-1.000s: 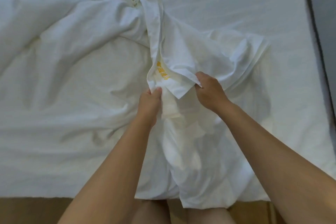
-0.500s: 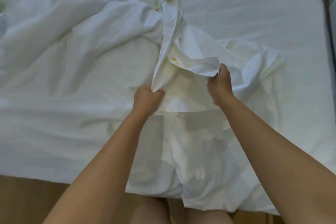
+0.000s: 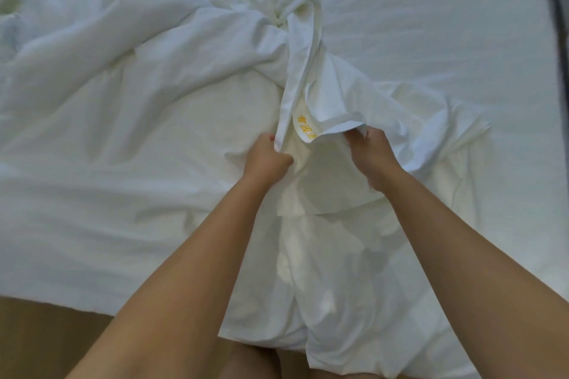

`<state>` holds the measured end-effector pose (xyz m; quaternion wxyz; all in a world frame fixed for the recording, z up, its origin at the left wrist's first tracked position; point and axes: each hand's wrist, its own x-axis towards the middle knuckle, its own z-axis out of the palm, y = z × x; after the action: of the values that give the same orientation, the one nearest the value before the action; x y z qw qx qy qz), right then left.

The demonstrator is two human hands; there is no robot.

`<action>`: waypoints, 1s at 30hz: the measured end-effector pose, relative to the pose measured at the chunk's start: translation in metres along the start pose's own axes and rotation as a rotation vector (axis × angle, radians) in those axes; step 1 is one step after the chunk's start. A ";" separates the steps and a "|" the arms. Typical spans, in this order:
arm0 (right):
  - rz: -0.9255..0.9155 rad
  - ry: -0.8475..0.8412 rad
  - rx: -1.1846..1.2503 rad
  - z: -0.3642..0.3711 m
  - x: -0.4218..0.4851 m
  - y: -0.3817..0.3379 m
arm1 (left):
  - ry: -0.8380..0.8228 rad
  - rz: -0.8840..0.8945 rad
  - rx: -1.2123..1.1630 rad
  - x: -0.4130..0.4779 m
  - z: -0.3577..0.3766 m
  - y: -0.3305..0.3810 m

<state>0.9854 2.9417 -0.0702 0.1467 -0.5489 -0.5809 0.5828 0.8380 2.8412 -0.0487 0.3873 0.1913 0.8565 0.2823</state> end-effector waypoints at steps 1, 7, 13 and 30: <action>-0.009 -0.016 -0.028 0.000 0.000 0.002 | 0.011 0.013 0.037 0.004 0.005 0.006; 0.005 0.296 -0.010 -0.030 0.017 0.005 | 0.066 -0.068 -0.015 0.009 0.022 0.027; 0.203 0.529 0.153 -0.066 0.040 0.032 | -0.077 -0.085 -0.014 0.005 -0.004 0.016; 0.382 0.315 0.590 -0.069 0.027 0.059 | -0.140 0.543 1.206 -0.042 0.122 -0.024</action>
<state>1.0591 2.9824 -0.1129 0.2748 -0.6642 -0.2459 0.6503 0.9564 2.8407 -0.1064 0.1822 0.6013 0.7588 -0.1718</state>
